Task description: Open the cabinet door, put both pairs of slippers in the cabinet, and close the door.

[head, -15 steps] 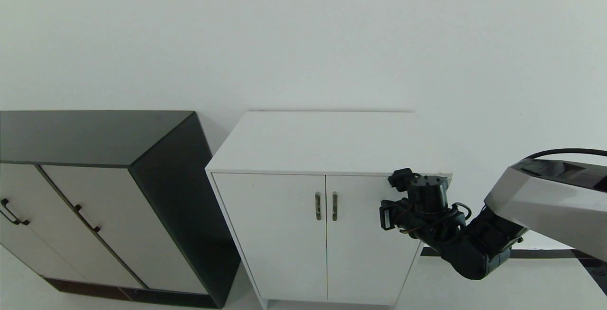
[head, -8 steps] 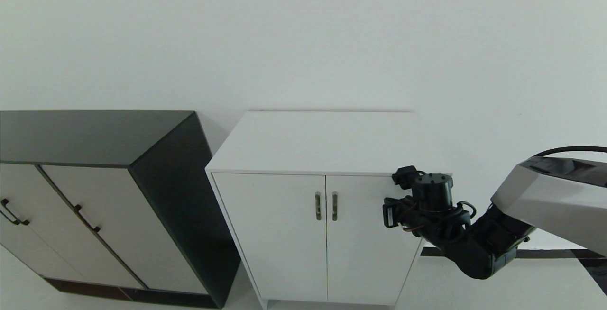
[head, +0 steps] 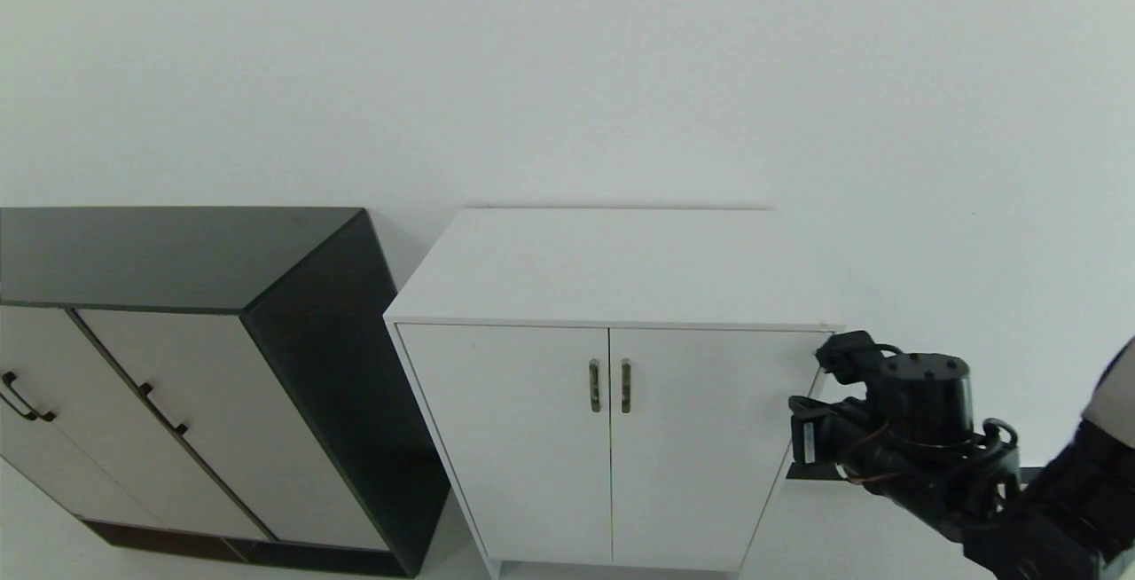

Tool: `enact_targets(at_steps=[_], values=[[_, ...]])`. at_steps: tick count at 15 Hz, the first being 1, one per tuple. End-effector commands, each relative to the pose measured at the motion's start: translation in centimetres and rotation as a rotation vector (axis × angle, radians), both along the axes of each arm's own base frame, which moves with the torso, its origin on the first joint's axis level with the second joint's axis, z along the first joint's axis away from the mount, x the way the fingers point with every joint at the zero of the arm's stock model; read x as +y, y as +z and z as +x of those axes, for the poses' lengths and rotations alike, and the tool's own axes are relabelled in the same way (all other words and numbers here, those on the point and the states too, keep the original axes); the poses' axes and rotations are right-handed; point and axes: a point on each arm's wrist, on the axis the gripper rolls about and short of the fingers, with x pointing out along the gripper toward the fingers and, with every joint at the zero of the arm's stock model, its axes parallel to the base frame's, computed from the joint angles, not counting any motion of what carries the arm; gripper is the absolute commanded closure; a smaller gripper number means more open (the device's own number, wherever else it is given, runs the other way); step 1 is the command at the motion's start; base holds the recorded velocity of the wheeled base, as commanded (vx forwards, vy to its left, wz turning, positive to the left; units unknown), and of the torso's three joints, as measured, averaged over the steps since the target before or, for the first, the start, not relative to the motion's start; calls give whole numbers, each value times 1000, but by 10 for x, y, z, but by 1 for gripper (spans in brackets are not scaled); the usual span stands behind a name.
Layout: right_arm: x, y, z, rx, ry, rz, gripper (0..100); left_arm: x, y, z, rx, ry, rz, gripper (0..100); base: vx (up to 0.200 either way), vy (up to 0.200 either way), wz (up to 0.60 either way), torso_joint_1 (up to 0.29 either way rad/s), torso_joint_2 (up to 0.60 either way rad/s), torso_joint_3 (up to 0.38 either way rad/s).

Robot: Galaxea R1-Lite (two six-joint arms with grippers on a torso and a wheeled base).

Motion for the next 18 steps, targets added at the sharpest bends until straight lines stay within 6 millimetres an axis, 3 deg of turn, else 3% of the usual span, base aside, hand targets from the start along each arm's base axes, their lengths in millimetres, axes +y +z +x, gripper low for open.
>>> enact_targets(at_steps=[1,7,10,12,15,18], values=[[-34,21,-44,-28,-51,12,100,0,0,0,0,0,-1,100,0,0,0,0,0,0],[-96,37,-122,-80,-191,-43,100,0,0,0,0,2,-4,100,0,0,0,0,0,0],[-105,43,-153,-58,-195,-54,100,0,0,0,0,2,-4,100,0,0,0,0,0,0],[-111,40,-186,-23,-128,-38,100,0,0,0,0,2,-4,100,0,0,0,0,0,0],[-120,27,-230,0,-71,-25,100,0,0,0,0,3,-4,100,0,0,0,0,0,0],[-125,14,-256,-21,-33,-5,100,0,0,0,0,2,-4,100,0,0,0,0,0,0]])
